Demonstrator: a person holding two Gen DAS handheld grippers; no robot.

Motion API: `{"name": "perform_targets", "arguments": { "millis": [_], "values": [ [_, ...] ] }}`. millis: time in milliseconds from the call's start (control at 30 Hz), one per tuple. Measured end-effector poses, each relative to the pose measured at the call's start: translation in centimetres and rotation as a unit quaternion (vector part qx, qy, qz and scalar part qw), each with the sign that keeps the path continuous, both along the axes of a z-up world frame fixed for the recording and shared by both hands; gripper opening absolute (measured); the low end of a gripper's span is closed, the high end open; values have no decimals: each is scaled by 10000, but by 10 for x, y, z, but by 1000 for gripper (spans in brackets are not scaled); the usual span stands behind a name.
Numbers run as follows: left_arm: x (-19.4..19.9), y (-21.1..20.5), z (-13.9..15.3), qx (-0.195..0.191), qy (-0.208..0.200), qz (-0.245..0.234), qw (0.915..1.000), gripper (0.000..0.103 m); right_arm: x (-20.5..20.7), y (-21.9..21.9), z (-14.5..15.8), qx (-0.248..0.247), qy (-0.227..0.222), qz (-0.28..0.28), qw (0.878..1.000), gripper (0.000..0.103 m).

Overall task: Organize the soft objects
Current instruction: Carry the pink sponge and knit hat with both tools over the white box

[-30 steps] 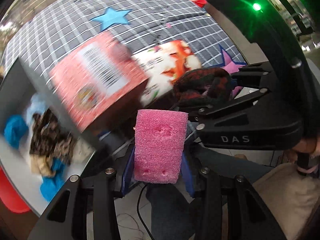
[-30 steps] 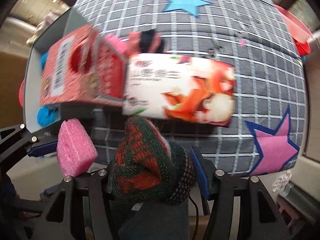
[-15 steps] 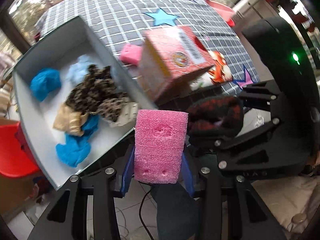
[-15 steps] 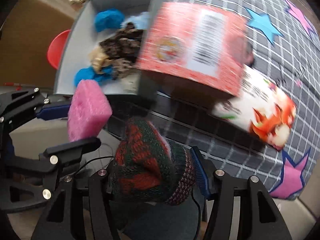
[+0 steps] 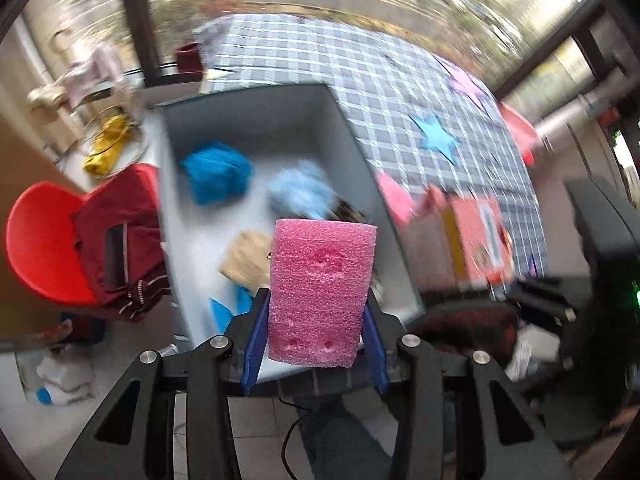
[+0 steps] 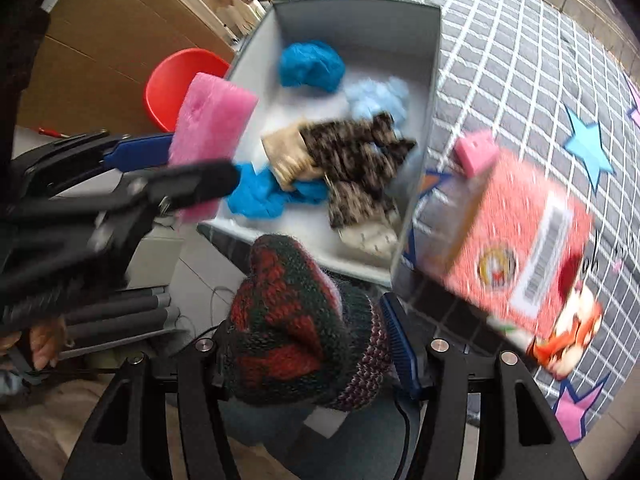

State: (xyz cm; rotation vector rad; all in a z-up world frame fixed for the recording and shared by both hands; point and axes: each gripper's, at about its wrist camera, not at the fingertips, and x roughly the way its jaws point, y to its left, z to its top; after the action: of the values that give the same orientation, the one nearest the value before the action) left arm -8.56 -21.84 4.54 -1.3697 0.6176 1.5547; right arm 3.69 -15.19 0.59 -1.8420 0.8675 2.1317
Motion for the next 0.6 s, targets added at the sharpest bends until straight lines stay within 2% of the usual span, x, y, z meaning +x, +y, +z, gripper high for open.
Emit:
{"name": "perform_targets", "arguments": {
  "millis": [67,267,600],
  "values": [
    [-16,2,1,55,25,244,9997,46,-12,4,5,108,46,38,9999,60],
    [-36,7,-5,43,106,572,9983,46,-44,21,16,355,152,56,9992,60],
    [-50,16,-19,8,70,1029,9947,46,-68,53,14,355,-1,-246,9991,60]
  ]
}}
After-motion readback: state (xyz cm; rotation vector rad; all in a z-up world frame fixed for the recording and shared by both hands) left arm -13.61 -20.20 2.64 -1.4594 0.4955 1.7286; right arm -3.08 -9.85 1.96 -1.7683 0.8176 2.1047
